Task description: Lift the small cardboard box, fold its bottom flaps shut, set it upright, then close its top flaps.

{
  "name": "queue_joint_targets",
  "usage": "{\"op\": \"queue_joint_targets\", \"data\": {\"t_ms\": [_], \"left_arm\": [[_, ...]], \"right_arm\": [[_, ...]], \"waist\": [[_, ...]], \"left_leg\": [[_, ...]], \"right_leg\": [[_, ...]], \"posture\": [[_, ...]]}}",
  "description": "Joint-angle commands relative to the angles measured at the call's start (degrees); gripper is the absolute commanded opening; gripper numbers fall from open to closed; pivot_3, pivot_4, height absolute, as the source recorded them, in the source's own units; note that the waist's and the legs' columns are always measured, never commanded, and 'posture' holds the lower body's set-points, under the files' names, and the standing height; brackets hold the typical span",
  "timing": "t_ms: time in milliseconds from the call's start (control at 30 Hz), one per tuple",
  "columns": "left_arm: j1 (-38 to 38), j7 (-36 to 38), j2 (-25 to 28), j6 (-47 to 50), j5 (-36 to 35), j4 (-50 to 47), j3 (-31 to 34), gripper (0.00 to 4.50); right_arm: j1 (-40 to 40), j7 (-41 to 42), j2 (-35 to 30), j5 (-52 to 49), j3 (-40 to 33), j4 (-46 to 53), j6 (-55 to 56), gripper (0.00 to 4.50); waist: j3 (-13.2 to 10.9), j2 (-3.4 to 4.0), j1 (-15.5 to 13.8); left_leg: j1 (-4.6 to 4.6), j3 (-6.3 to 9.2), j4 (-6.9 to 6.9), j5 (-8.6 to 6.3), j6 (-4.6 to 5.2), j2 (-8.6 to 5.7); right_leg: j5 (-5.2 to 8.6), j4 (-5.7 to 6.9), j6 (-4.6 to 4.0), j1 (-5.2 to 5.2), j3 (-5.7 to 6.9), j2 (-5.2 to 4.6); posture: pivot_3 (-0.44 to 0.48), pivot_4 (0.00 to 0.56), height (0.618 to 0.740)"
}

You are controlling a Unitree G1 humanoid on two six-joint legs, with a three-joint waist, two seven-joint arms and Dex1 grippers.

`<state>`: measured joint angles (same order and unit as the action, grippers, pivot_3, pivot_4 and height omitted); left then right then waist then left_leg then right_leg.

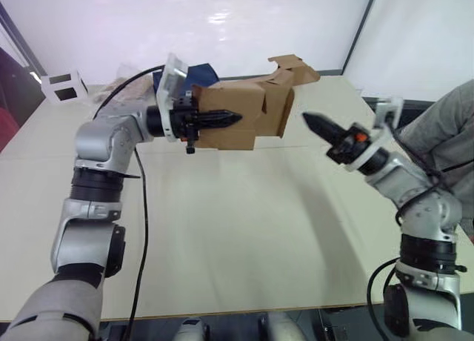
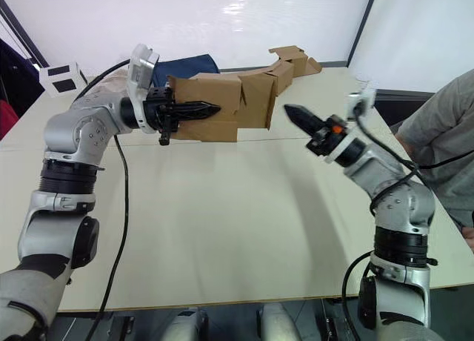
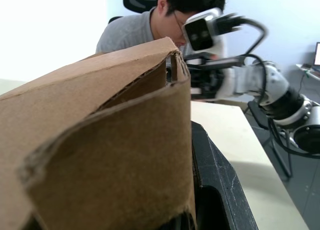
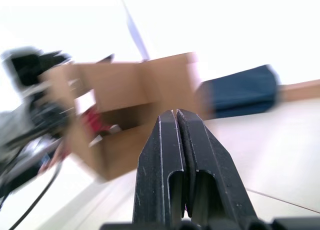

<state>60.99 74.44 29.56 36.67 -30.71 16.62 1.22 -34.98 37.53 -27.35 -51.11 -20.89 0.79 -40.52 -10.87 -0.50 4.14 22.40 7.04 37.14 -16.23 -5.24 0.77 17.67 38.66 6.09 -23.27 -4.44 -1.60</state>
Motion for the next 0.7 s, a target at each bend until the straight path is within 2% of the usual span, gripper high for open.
{"op": "queue_joint_targets", "data": {"t_ms": [33,133,200,333,500,633,700], "left_arm": [[1.01,-0.37,0.6,0.7,-2.09,-2.2,1.8,0.0],[1.14,-0.66,0.47,0.99,-2.47,-2.43,1.76,0.0],[0.87,-1.02,0.42,1.2,-2.84,-2.94,1.72,0.0],[0.63,-1.66,0.55,1.49,-3.31,-3.36,1.8,0.0],[0.6,-2.42,1.01,1.46,-3.46,-2.79,2.07,0.0],[0.63,-2.54,1.13,1.11,-3.29,-1.87,1.96,0.0],[0.77,-2.5,1.01,0.98,-3.24,-1.43,1.89,0.0]], "right_arm": [[-5.32,-2.32,1.08,7.98,2.54,-7.06,8.0,0.04],[-8.91,-3.83,2.93,12.9,4.05,-14.13,13.26,0.04],[-10.72,-1.44,4.35,15.44,7.1,-17.16,15.39,0.04],[-11.29,2.53,6.44,16.03,10.15,-17.15,15.22,0.04],[-8.22,5.41,7.94,11.15,10.55,-9.73,10.2,0.04],[-5.3,2.14,11.34,-1.77,5.18,-1.52,2.19,0.04],[-3.87,1.06,12.12,-4.53,4.93,1.62,-0.02,0.04]], "waist": [[0.0,0.01,0.16],[0.0,0.02,0.13],[0.0,0.02,0.1],[0.0,0.02,0.09],[0.0,0.02,-0.11],[0.0,0.02,-0.05],[0.0,0.03,-0.09]], "left_leg": [[-0.02,-0.06,0.0,0.0,0.0,0.0],[-0.02,-0.11,-0.01,0.0,0.0,0.01],[-0.01,-0.12,-0.01,0.01,-0.02,0.01],[-0.01,-0.14,-0.01,0.18,-0.32,0.01],[0.01,-0.12,0.02,0.19,-0.35,0.0],[0.0,-0.11,0.02,0.19,-0.35,0.01],[0.0,-0.1,0.01,0.19,-0.35,0.02]], "right_leg": [[0.0,0.03,0.0,-0.02,-0.05,0.01],[0.0,0.07,0.0,-0.07,-0.09,0.01],[0.0,0.06,0.0,-0.08,-0.09,0.01],[0.0,0.05,0.0,-0.08,-0.1,0.0],[0.0,0.06,0.0,-0.07,-0.08,-0.04],[0.0,0.12,0.0,-0.08,-0.09,-0.02],[0.0,0.14,0.0,-0.09,-0.08,-0.01]], "posture": [[0.0,0.15,0.74],[0.0,0.15,0.74],[0.0,0.15,0.74],[0.0,0.15,0.74],[0.0,0.15,0.74],[0.0,0.15,0.74],[0.0,0.15,0.74]]}}
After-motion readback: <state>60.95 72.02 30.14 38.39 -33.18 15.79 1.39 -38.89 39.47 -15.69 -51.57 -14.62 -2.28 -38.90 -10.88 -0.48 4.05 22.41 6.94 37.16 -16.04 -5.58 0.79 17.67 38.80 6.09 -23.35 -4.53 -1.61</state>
